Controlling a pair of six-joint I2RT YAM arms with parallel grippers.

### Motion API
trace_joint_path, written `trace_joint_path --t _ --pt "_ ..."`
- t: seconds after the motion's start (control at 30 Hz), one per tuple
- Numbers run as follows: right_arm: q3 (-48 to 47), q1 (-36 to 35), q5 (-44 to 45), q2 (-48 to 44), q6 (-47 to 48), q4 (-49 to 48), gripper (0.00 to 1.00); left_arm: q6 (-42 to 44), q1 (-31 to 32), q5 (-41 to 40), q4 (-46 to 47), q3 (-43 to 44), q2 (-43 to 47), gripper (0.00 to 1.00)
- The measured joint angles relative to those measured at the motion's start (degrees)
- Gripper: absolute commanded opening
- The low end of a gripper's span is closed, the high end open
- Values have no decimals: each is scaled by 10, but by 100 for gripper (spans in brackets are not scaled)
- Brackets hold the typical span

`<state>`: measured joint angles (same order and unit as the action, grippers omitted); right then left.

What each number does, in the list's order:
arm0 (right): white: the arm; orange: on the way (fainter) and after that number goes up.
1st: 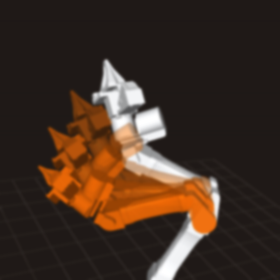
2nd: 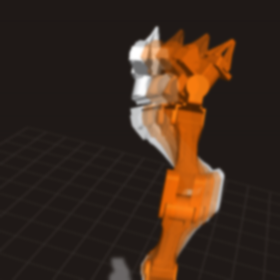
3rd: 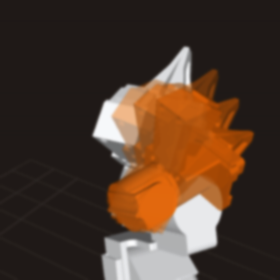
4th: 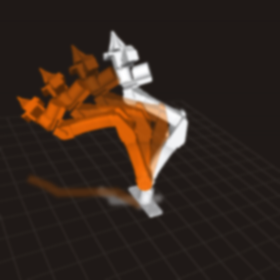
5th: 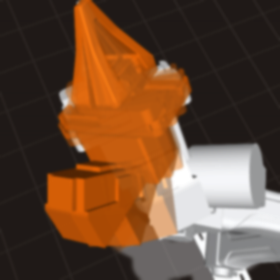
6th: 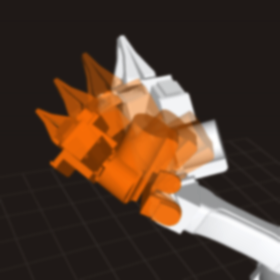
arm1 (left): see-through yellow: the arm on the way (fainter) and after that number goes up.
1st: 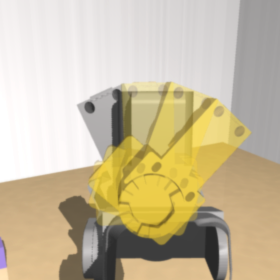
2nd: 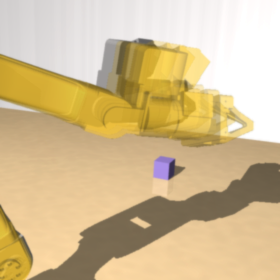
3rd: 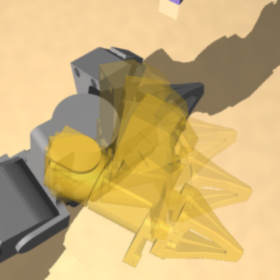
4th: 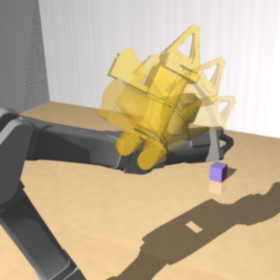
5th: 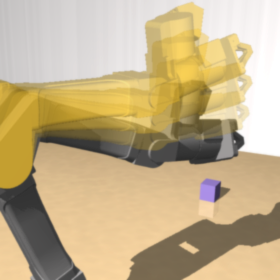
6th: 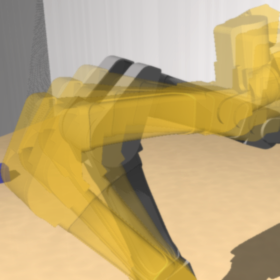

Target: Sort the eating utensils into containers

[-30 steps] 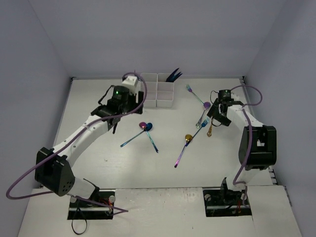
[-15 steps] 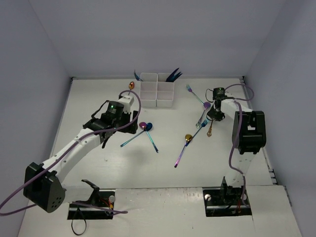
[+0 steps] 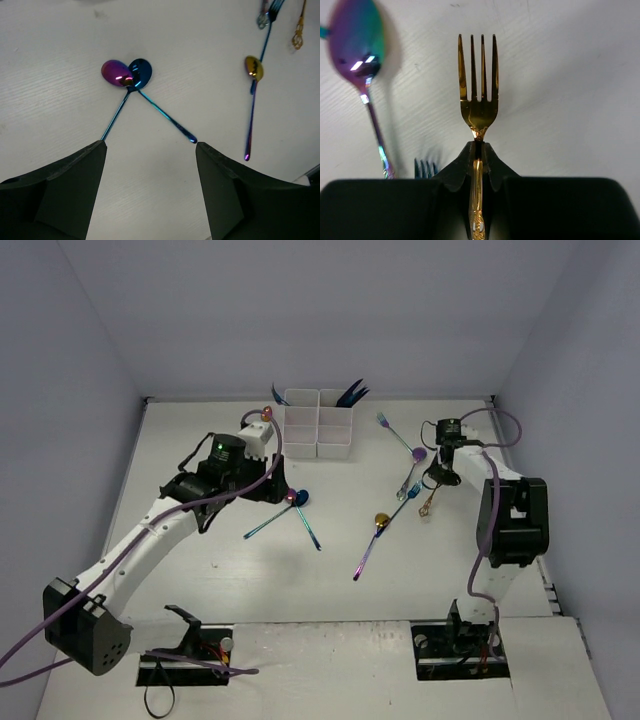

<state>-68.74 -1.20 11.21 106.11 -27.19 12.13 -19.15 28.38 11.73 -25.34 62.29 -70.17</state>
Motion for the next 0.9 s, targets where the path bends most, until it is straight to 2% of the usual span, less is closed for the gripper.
trace_joint_path --t 0.2,0.3,0.47,0.67,0.9 --pt "1 -31 -16 -142 67 1 0 -23 0 59 18 79 -4 69" --pt "0 -90 -41 -220 113 -2 0 -43 0 85 35 108 -12 69" --pt "1 -197 -146 -303 168 -3 0 -76 5 114 89 141 -47 69" --pt "1 -266 -207 -349 188 -4 0 -99 32 124 128 170 -97 70" --pt "1 -317 -237 -352 190 -3 0 -99 81 110 150 193 -136 68"
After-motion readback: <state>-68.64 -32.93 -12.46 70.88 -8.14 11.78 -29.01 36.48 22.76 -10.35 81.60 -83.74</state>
